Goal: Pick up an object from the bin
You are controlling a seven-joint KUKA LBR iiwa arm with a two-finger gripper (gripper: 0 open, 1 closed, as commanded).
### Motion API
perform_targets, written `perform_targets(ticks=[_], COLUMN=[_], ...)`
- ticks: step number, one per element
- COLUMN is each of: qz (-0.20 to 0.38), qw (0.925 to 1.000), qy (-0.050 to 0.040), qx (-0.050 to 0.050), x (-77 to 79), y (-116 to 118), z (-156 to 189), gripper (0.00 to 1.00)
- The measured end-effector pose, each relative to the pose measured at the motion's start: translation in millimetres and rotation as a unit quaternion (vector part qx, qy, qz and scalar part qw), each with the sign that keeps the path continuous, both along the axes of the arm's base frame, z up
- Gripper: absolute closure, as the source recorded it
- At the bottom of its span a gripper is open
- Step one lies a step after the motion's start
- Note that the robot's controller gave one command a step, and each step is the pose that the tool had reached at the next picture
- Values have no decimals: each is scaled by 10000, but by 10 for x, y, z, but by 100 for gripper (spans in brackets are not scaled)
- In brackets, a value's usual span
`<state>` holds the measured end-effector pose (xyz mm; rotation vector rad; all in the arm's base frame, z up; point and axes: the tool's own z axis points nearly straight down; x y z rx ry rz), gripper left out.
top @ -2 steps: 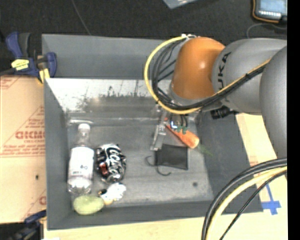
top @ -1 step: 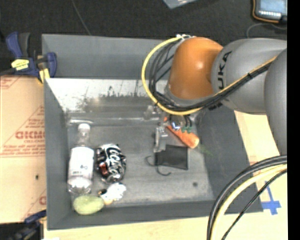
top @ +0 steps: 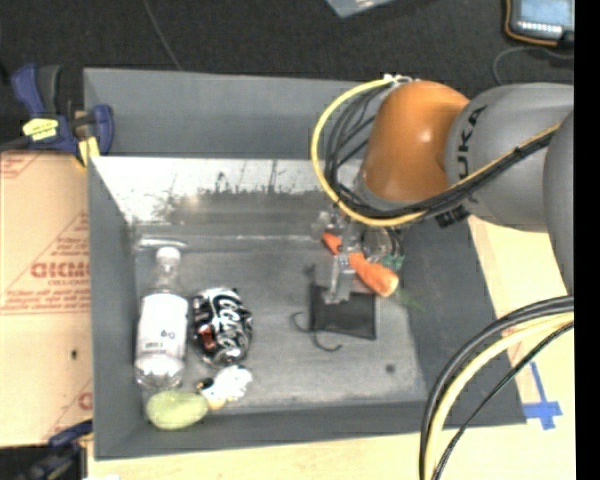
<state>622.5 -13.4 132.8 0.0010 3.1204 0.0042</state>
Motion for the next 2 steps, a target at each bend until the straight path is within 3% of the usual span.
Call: perform_targets(ticks=[1, 2], qz=[-728, -830], qw=[9973, 9965], qy=[9, 42], qx=[-4, 14], x=[-201, -309], y=[-259, -439], z=[-427, -584], gripper=[0, 0])
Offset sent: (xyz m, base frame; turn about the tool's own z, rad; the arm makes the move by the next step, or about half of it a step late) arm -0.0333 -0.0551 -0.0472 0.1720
